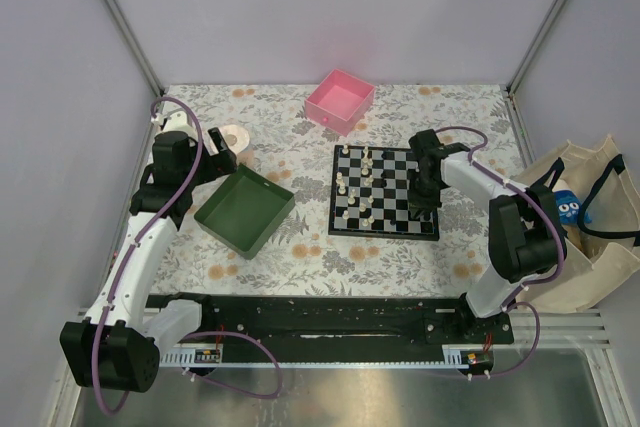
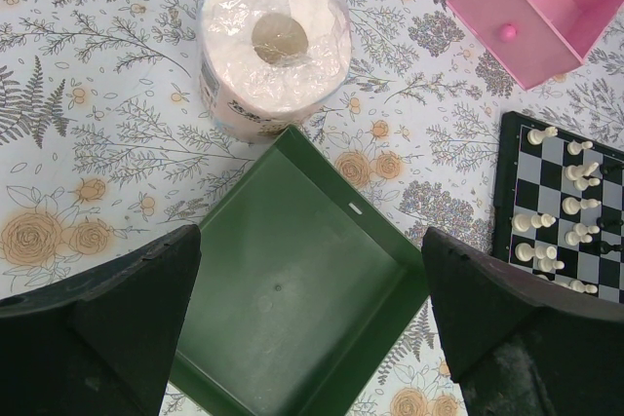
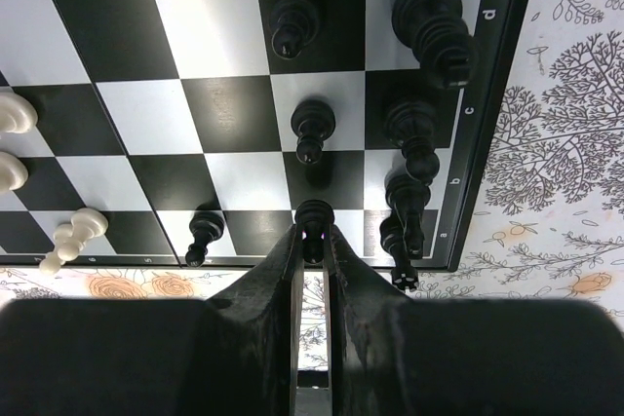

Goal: Set up the chess pieces on the board

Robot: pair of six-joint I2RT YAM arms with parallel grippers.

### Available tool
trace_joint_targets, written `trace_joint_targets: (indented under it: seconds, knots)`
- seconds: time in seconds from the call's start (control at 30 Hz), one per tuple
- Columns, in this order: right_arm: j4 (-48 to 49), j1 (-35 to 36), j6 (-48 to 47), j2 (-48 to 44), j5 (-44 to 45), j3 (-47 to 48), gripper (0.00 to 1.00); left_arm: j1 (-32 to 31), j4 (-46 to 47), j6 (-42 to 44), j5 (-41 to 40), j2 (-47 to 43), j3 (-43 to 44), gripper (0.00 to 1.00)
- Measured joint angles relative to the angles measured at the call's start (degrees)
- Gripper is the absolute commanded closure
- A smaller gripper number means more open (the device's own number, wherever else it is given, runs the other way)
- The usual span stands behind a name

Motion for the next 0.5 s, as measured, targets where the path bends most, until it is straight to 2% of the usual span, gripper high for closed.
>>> trace_joint_targets:
  seconds: [0.5]
  knots:
    - [0.9,-0.31,-0.15,0.59,0.11,0.0,0.85,0.0,0.0,-0.04,0.02,0.0,0.0,0.01]
